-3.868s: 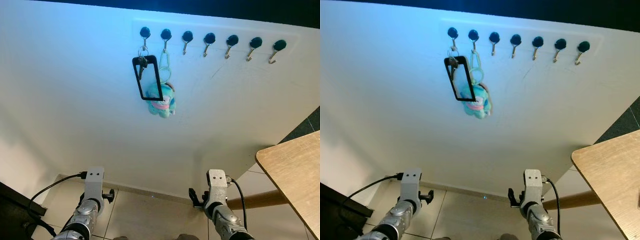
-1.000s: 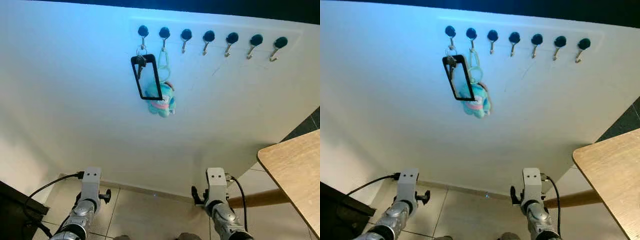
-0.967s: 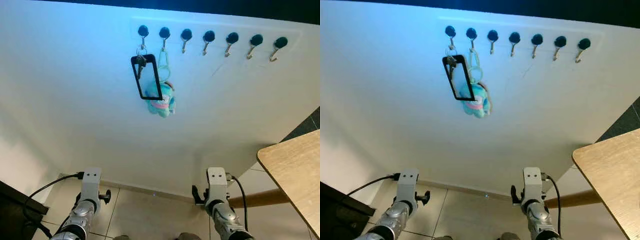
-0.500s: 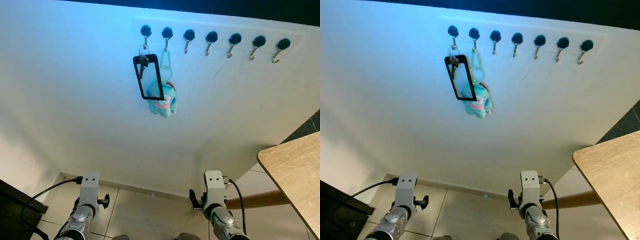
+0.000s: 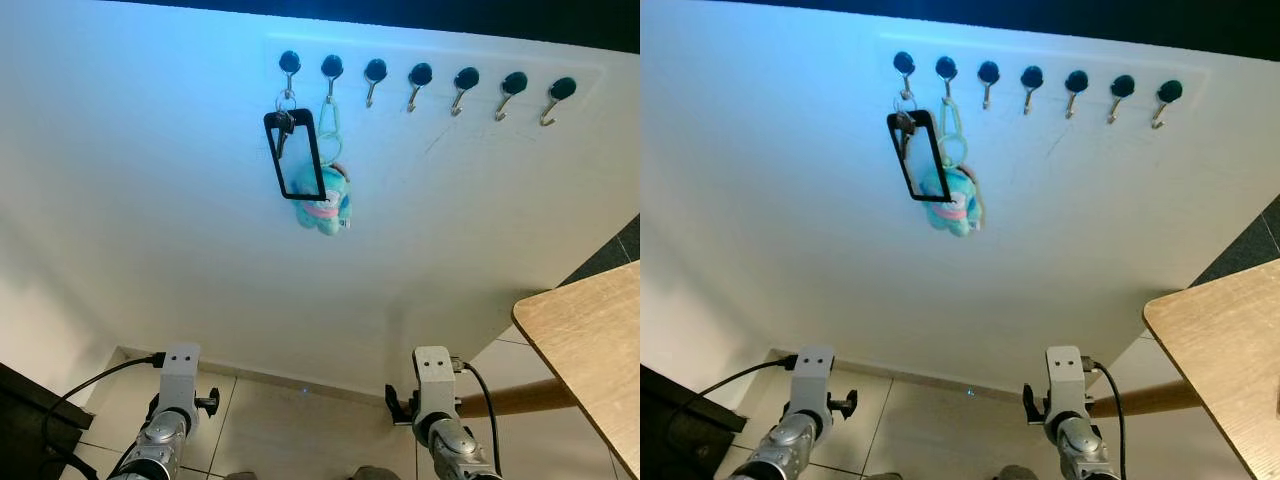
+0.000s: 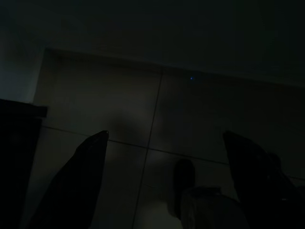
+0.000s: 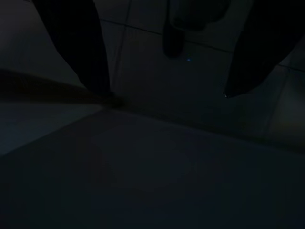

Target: Hang keys on a hook

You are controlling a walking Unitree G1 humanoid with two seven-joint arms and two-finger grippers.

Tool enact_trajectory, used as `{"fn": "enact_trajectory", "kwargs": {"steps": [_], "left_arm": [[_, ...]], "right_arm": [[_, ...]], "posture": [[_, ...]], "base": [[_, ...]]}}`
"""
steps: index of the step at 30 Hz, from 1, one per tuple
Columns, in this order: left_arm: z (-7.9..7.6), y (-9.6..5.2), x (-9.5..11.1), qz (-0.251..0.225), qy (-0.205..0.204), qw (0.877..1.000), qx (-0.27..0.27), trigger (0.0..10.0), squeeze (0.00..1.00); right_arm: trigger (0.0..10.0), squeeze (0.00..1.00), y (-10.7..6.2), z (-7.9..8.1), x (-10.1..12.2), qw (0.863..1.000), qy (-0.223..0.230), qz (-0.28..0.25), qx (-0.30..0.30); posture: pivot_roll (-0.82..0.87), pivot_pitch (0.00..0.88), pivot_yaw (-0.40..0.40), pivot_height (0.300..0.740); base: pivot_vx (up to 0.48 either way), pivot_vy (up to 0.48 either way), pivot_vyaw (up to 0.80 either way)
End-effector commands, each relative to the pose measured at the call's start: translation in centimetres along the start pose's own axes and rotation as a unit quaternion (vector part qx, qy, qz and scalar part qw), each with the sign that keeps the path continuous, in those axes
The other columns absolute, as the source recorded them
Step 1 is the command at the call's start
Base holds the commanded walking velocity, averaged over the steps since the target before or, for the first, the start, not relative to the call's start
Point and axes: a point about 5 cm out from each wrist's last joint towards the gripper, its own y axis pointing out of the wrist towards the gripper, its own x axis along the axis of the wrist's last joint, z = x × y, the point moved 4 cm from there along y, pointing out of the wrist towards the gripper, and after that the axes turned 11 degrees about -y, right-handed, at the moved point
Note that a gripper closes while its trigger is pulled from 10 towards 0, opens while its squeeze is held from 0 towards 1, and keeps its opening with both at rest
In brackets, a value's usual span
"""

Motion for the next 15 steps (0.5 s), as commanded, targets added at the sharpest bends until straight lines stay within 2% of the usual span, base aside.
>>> {"fn": "enact_trajectory", "kwargs": {"steps": [1, 5, 15], "left_arm": [[0.43, -0.15, -0.66, 0.010, 0.010, 1.000, 0.007, 10.0, 0.00], [0.83, -0.27, -1.05, 0.016, 0.012, 1.000, 0.011, 10.0, 0.00], [0.99, -0.19, -0.49, 0.008, 0.008, 1.000, 0.014, 10.0, 0.00]], "right_arm": [[10.0, 0.00, 0.01, -0.21, -0.30, 1.000, -0.006, 0.011, -0.006], [10.0, 0.00, 0.11, -0.27, -0.05, 1.000, -0.007, 0.008, -0.006], [10.0, 0.00, 0.14, -0.34, 0.01, 1.000, -0.015, 0.008, -0.006]], "posture": [[0.08, 0.052, -0.033, 0.740], [0.08, 0.053, -0.033, 0.740], [0.09, 0.059, -0.041, 0.740]], "base": [[0.000, 0.000, 0.00], [0.000, 0.000, 0.00], [0.000, 0.000, 0.00]]}}
